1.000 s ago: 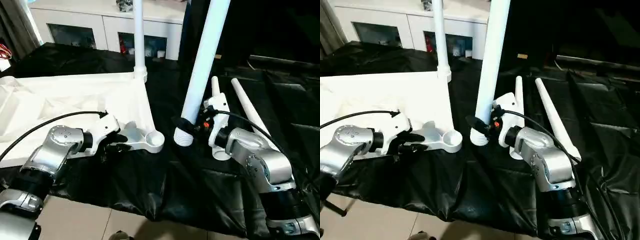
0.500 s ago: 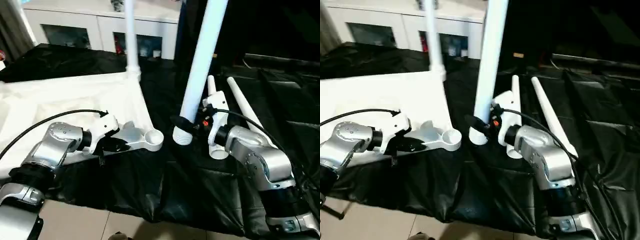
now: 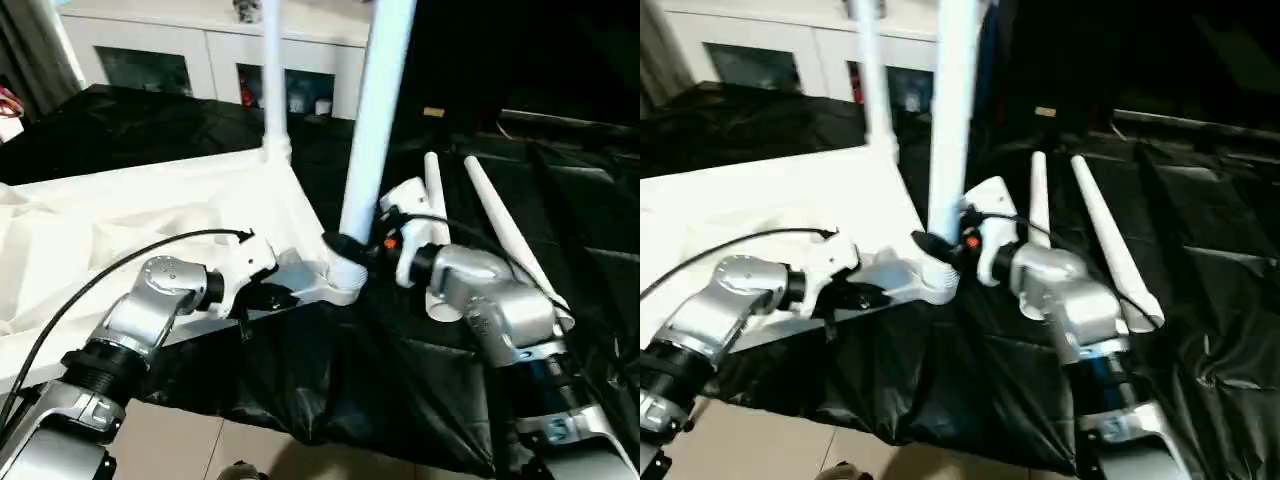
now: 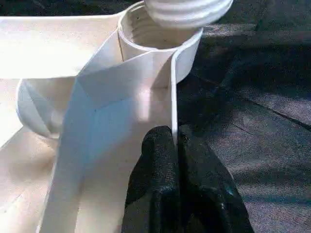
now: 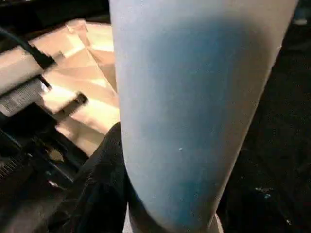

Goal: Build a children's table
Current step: Insert table leg to table base

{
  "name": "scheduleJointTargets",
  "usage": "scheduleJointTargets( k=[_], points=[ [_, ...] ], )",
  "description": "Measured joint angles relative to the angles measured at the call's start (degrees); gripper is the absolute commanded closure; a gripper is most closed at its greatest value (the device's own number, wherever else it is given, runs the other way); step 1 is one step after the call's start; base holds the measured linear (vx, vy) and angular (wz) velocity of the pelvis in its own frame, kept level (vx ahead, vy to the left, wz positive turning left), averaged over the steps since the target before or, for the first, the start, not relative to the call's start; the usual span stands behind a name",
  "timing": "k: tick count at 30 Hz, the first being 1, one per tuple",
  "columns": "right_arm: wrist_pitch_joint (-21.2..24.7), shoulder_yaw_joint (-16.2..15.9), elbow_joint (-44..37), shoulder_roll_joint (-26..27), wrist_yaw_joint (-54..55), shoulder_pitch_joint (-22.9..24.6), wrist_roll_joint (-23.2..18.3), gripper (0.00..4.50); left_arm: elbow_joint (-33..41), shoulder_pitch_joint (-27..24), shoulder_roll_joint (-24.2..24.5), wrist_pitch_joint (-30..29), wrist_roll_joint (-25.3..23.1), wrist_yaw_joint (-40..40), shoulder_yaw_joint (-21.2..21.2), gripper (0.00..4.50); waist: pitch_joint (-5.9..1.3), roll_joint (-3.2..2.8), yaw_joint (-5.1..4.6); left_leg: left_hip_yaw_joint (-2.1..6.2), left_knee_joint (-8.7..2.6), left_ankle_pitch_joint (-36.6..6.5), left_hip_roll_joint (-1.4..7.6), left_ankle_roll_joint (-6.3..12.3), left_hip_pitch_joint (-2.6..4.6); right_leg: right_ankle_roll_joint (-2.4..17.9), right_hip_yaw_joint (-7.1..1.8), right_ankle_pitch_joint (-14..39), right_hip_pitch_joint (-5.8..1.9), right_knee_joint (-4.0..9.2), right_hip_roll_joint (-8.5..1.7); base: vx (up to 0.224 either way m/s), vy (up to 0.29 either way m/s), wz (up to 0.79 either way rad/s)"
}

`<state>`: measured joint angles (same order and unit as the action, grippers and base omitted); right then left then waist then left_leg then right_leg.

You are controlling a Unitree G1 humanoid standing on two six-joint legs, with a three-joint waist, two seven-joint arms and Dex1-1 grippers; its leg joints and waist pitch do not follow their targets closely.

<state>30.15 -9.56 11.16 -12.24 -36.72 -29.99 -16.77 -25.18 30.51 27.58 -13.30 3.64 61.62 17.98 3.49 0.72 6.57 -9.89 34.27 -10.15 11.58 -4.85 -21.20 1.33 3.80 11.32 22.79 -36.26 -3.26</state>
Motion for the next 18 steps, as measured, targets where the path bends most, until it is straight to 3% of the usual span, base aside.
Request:
scheduleJointTargets(
  k=[10,18],
  points=[
    [-3.43,-0.77,4.66,0.81,-0.21,-1.40,2.18,2.61,2.13,-1.16,-0.08,-1.29,-0.09,-0.64,-0.53,4.50,0.00,0.01,-0.10,-0.03,0.00,0.01,0.00,0.01,-0.02,-0.01,-0.01,0.01,0.02,0.02,-0.01,0.000,0.000,0.00],
    [-5.59,1.15,10.02,3.11,-0.03,-2.84,1.50,2.61,3.18,-2.20,-0.40,-1.45,-0.05,-0.72,-1.56,4.50,-0.01,-0.01,-0.16,-0.04,0.00,0.00,0.00,0.01,-0.02,-0.01,-0.01,0.01,0.03,0.03,-0.01,0.000,0.000,0.00]
  ],
)
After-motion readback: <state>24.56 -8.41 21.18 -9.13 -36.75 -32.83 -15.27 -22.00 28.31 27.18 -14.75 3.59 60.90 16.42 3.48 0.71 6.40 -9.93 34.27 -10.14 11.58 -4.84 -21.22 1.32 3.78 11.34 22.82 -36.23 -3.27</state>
